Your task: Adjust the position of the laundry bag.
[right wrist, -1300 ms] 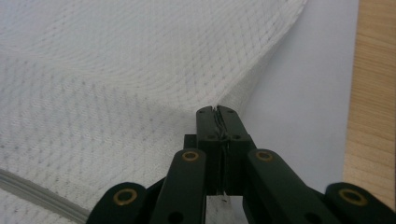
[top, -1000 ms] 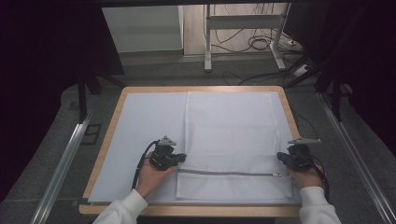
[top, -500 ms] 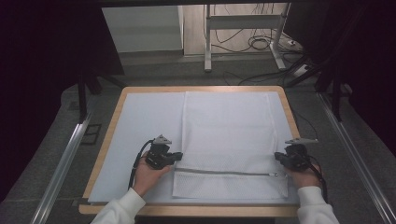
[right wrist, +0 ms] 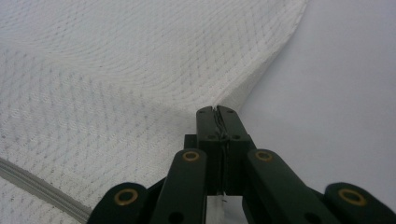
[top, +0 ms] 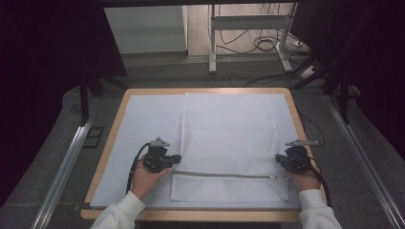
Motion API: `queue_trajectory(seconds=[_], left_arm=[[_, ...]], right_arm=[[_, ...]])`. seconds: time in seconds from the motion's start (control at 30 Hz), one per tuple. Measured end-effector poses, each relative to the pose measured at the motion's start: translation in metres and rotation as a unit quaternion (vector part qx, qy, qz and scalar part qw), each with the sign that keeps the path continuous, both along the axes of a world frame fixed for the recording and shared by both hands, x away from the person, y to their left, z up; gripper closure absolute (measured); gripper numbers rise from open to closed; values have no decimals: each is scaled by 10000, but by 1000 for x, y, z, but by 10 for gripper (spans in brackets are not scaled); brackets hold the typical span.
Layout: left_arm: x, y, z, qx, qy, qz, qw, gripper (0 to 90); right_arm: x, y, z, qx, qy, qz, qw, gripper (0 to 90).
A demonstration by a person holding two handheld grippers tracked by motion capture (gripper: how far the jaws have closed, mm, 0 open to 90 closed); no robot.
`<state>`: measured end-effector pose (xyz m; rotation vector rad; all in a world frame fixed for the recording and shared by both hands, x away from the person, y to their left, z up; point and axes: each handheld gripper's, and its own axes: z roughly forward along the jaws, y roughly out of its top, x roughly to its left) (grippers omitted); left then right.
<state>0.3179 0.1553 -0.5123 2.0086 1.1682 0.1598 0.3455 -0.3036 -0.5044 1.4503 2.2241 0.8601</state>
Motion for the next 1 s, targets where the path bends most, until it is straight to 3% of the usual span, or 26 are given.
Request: queue_trajectory(seconds=[0.43,1.0], left_arm=[[-6,21,-1,-74,25,191,9998,894],[-16,49,-7,-103,120,450,9989,894]], right_arm=[[0,9,-1,119,35,111,9999,873],[1,36,-3,162,4,422,9990,873]])
